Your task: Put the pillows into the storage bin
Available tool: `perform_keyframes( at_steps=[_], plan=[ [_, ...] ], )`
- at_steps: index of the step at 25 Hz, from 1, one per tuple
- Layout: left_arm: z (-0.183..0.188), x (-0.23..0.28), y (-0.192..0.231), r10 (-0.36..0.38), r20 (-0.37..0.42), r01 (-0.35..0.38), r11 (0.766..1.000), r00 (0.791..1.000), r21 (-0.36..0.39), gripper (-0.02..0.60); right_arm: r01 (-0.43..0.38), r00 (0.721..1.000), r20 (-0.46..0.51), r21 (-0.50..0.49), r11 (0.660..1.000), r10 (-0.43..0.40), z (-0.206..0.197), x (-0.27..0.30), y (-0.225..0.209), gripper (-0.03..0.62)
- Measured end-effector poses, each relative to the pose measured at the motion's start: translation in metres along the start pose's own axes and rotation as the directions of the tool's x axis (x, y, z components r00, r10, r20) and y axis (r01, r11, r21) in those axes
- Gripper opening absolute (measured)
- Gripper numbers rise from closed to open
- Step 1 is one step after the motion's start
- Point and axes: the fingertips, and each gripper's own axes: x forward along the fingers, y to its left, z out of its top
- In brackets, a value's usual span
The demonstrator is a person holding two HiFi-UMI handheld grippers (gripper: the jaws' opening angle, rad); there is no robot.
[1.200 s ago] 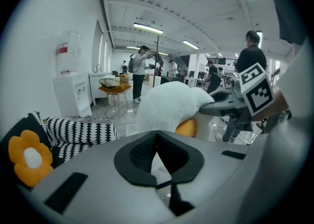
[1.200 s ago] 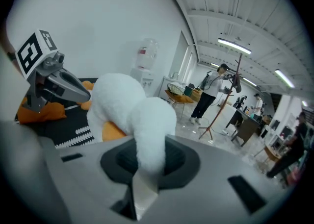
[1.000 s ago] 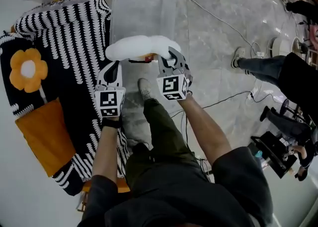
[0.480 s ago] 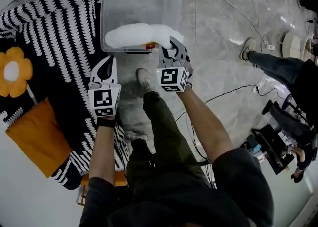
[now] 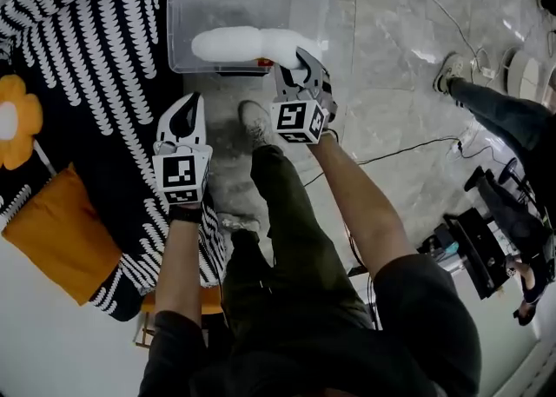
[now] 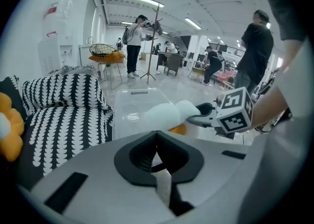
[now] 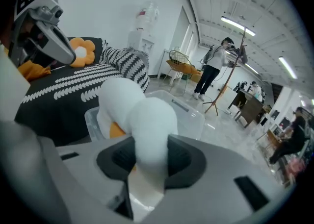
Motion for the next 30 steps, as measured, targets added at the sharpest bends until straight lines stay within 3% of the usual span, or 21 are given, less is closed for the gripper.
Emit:
perform_keyframes(
  at_steps=[5, 10, 17, 22, 26, 30],
  plan=[
    [-0.021, -0.01, 0.002, 0.009, -0.046, -0.01, 1.0, 0.999, -0.019, 0.003, -0.099, 0.994, -0.054, -0.013, 0.995, 0.098, -0.013, 0.005, 0.023, 0.192],
    [-0.011, -0.02, 0.004, 0.015, -0.031, -0.016, 1.0, 0.999, -0.014, 0.003, -0.167, 0.984, -0.071, -0.017, 0.986, 0.166, -0.014, -0.008, 0.035, 0.23],
    [0.018, -0.056, 0.015, 0.085, 0.019, -0.085, 0.996, 0.996, -0.03, 0.003, -0.18, 0.983, -0.034, 0.001, 0.984, 0.18, 0.017, -0.044, 0.023, 0.267],
    [0.049, -0.114, 0.029, 0.169, 0.033, -0.166, 0.983, 0.985, -0.081, 0.003, -0.237, 0.971, -0.02, -0.014, 0.972, 0.236, 0.059, -0.082, 0.015, 0.297],
    [0.074, -0.184, 0.058, 0.292, 0.055, -0.283, 0.949, 0.955, -0.139, 0.003, -0.309, 0.948, 0.054, -0.095, 0.946, 0.315, 0.134, -0.102, 0.018, 0.299],
    [0.082, -0.276, 0.097, 0.446, 0.061, -0.425, 0.88, 0.893, -0.211, 0.003, -0.381, 0.9, 0.149, -0.188, 0.905, 0.41, 0.229, -0.126, 0.042, 0.306]
  ],
)
